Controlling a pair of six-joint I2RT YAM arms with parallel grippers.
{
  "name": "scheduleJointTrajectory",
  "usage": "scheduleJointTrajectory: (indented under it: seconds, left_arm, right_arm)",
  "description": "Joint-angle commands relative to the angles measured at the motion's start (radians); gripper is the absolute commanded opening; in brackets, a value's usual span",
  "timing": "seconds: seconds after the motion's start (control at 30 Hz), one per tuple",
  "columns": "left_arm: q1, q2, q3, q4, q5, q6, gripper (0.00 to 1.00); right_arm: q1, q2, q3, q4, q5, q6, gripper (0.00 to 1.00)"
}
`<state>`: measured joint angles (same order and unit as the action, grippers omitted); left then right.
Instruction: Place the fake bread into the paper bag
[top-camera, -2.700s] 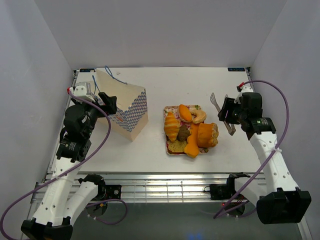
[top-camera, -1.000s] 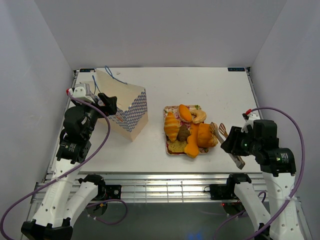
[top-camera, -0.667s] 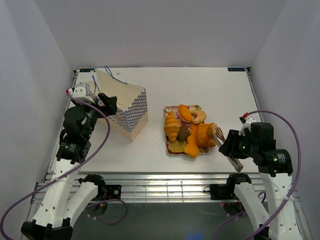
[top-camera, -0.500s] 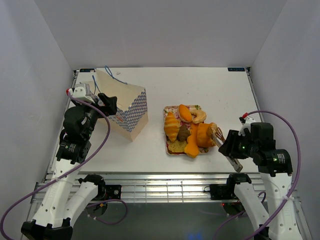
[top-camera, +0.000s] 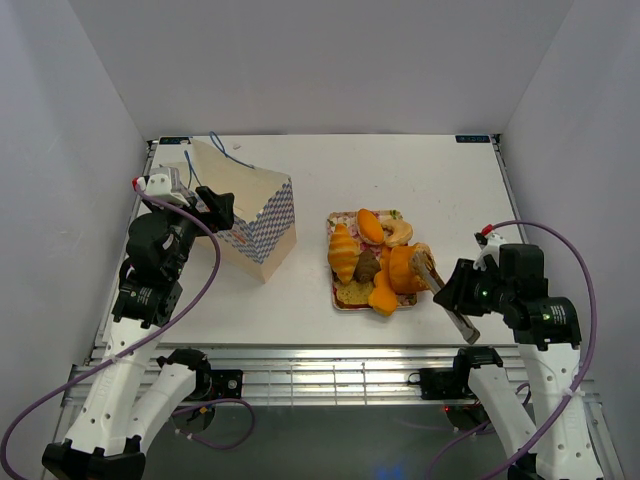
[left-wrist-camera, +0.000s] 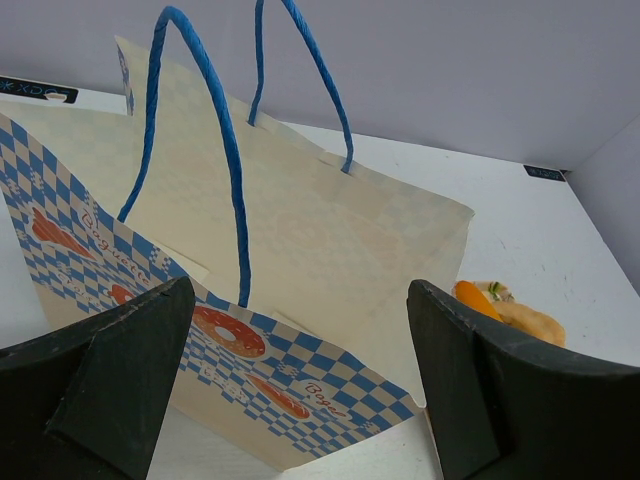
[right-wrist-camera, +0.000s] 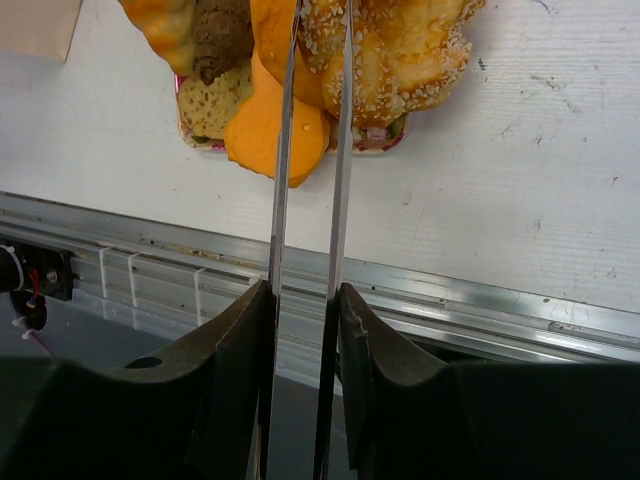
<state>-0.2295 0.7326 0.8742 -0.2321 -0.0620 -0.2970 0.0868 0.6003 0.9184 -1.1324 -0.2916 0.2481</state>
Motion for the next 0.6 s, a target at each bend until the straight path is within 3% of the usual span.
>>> scheduleJointTrajectory:
  seconds: [0.0,0.3,0.57]
  left_arm:
    - [-0.002,-0.015,-0.003,0.01,0.014,-0.005,0.98]
    - [-0.002,-0.012,-0.006,0.008,-0.004,-0.007,0.98]
    - [-0.002,-0.019,-0.011,0.007,-0.036,-0.01,0.98]
  right_arm:
    - [0.005,0.006,0.049,0.043,-0.024,0.006,0.34]
    - [0.005,0.013,0.099,0.1,-0.011,0.031,0.27]
    - [0.005,0.062,0.206,0.171,-0.029,0.051,0.26]
